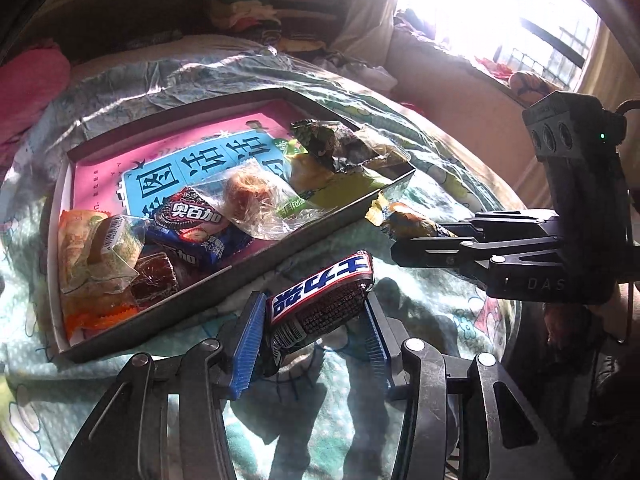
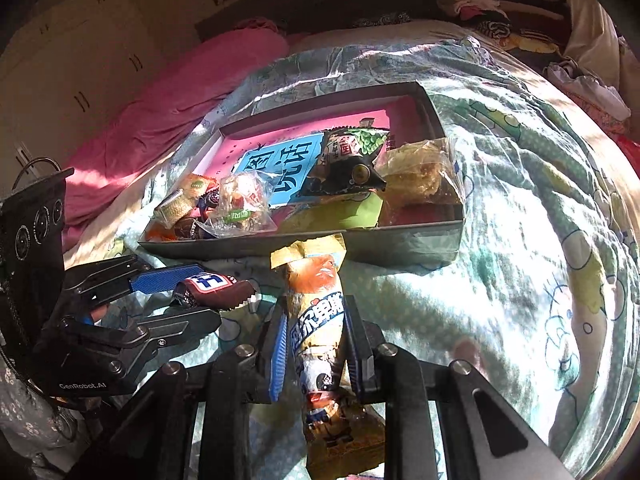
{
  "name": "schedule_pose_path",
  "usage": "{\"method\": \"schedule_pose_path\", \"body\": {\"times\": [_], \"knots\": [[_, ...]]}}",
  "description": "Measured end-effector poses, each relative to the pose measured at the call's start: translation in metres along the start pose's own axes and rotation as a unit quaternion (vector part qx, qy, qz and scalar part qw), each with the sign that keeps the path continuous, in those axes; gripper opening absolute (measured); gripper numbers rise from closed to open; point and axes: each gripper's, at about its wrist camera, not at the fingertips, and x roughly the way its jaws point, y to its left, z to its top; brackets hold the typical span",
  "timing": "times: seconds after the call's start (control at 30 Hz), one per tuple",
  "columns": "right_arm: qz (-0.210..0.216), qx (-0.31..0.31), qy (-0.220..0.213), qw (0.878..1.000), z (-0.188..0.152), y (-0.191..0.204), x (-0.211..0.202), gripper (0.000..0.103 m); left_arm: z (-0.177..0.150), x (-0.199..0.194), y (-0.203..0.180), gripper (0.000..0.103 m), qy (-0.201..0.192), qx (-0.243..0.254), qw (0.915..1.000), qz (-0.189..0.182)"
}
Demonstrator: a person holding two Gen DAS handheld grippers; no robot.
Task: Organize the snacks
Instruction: 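Grasp the white-blue chocolate bar with the left tool while the right tool grasps the yellow-orange bar, then carry the chocolate bar over the box with the left tool while the right tool lifts the yellow bar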
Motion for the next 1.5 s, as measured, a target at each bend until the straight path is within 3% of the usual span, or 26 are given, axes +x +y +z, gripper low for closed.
{"method": "schedule_pose_path", "body": {"times": [0.4,0.8,1.5], "knots": [[0.006,-0.006,-0.030,1.000,0.017,0.017,-0.014,0.025,0.013,-0.040,0.036,0.049,-0.077,-0.066,0.9948,0.005],[0.001,-0.005,-0.047,0.999,0.020,0.019,-0.022,0.025,0.017,-0.069,0.068,0.049,-0.122,-0.108,0.9861,0.034],[0.004,-0.004,-0.083,0.997,0.042,0.031,-0.029,0.025,0.013,-0.088,0.091,0.049,-0.162,-0.151,0.9727,0.069]]}}
